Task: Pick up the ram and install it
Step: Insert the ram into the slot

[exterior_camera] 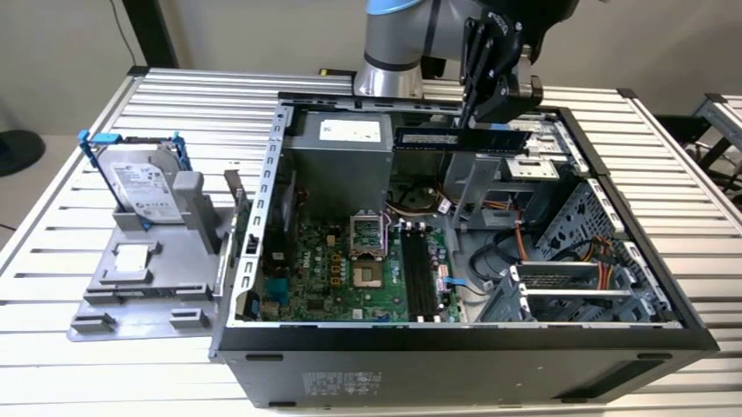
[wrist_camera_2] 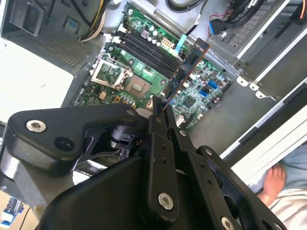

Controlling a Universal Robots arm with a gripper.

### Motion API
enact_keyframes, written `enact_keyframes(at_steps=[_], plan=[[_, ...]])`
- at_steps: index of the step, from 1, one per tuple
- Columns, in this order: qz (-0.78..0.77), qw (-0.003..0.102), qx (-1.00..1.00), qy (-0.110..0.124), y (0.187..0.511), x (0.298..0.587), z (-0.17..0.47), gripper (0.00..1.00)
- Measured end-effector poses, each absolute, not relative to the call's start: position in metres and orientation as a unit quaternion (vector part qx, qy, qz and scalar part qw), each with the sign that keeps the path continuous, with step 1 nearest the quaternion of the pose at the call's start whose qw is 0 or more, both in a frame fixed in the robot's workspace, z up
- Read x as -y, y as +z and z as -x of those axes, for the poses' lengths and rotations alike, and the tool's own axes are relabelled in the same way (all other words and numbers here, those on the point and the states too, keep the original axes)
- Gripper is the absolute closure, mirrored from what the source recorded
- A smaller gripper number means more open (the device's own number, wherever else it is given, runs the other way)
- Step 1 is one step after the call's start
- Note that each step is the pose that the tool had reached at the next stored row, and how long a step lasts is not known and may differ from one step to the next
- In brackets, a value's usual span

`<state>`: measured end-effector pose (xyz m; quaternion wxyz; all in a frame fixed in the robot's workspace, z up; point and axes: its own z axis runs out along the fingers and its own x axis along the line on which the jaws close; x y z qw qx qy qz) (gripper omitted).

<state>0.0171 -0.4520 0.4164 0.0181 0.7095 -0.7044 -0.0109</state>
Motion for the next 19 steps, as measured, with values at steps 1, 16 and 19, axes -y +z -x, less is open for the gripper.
enact_keyframes(at_steps=[1,16,19], plan=[[-0.706,0.018,0.708,-0.011,0.4163,0.452,-0.0171,1.0],[-0.598,0.016,0.801,-0.013,0.4161,0.452,-0.0171,1.0],[-0.576,0.016,0.817,-0.014,0.4161,0.452,-0.0171,1.0]])
